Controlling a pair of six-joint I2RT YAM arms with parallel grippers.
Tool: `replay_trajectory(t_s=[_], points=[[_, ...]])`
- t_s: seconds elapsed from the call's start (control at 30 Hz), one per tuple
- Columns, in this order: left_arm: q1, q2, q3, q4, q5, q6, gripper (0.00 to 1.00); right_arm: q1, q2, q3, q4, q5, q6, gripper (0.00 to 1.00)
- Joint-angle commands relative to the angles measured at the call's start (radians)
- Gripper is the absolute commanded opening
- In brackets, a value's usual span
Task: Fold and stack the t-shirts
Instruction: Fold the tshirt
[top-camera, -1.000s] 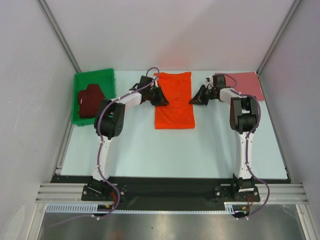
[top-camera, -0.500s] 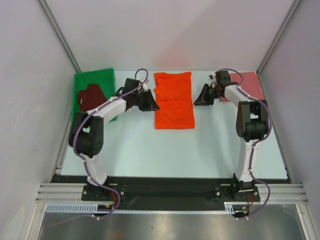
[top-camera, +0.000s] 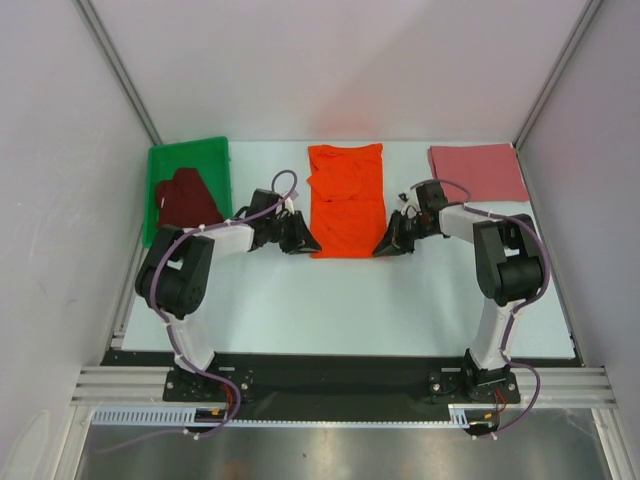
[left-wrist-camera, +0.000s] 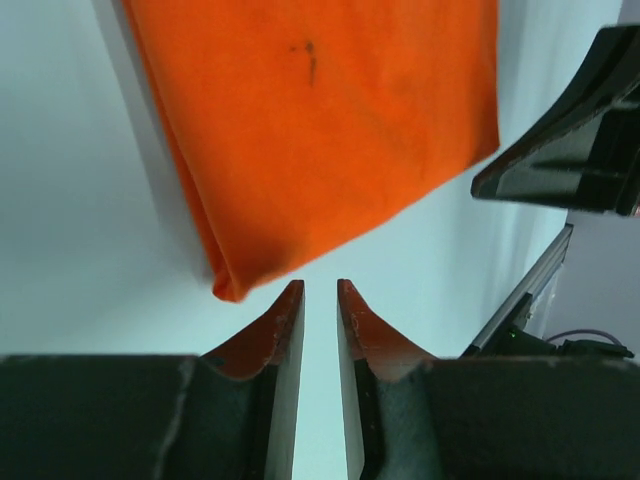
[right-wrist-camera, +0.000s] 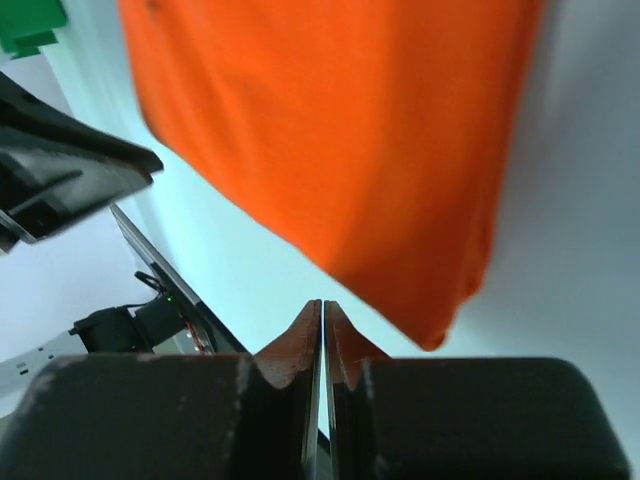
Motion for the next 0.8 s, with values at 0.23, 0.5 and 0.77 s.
replay_trajectory(t_s=[0.23, 0.5, 0.77], points=[[0.0, 0.025, -0.087, 0.035, -0.051, 0.003, 0.2, -0.067, 0.007, -0.163, 0.154, -0.036, 0.0, 0.07], [-0.004, -0.17, -0.164, -0.121, -0.073, 0.059, 0.38, -0.06, -0.162, -0.214, 0.077, 0.015, 0.043, 0.21], [0.012, -0.216, -0.158, -0.08, -0.044, 0.023, 0.64, -0.102, -0.16, -0.239, 0.143, 0.012, 0.072, 0.66]])
